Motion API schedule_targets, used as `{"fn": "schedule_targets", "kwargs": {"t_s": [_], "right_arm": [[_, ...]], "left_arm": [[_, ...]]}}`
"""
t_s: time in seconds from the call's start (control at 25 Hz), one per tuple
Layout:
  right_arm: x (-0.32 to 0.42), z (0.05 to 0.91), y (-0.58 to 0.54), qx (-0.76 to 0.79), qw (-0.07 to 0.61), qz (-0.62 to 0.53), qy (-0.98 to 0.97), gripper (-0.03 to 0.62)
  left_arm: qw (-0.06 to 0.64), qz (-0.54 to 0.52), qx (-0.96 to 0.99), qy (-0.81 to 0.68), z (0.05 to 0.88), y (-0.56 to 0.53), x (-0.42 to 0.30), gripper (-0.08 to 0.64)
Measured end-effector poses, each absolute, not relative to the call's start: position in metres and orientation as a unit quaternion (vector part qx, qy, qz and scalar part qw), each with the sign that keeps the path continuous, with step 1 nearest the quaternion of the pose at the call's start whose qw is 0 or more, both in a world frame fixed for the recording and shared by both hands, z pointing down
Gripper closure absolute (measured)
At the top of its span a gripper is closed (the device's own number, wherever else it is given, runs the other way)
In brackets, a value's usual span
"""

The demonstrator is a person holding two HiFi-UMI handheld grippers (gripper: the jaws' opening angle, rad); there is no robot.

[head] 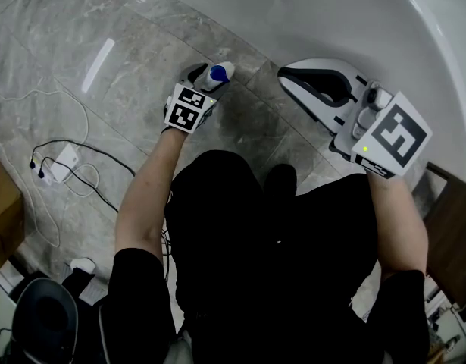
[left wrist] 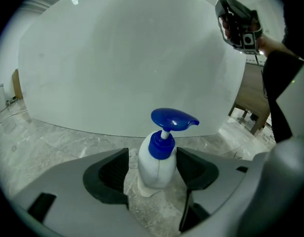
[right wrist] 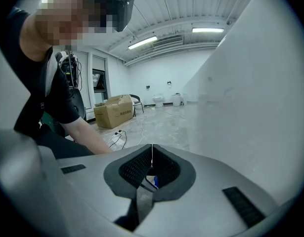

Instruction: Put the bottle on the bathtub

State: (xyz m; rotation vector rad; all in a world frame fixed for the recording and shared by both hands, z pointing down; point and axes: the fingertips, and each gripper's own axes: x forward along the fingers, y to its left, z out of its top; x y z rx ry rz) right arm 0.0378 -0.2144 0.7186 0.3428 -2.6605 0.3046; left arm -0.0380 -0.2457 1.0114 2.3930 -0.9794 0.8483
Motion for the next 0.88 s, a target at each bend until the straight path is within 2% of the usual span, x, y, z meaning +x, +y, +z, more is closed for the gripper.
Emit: {"fn": "schedule_targets", "kwargs": {"t_s": [0.48,0.72,0.8,0.88], "right_arm": [[0.01,0.723,-0.228,0.16,0.194,0.105,-0.962,0.563],[0.017,0.677,-0.225,0.2,0.193,0.032,-0.96,0.563],[0.025,0.658,-0.214,0.198,0.206,0.037,-0.958,0.563],[0.026,0.637,-0.202,0.195,0.207,0.065,-0.956,0.563]], "left_arm": [[0.224,0.282,0.863,-0.354,0.937,-0.223,-0.041,0.256],[0.228,0.307,0.84,-0.384,0.873,-0.194,-0.06,0.406],[0.219,0.309,0.841,-0.385,0.833,-0.183,-0.063,0.504],[0.216,0.306,0.841,-0.39,0.793,-0.176,-0.068,0.538]]}}
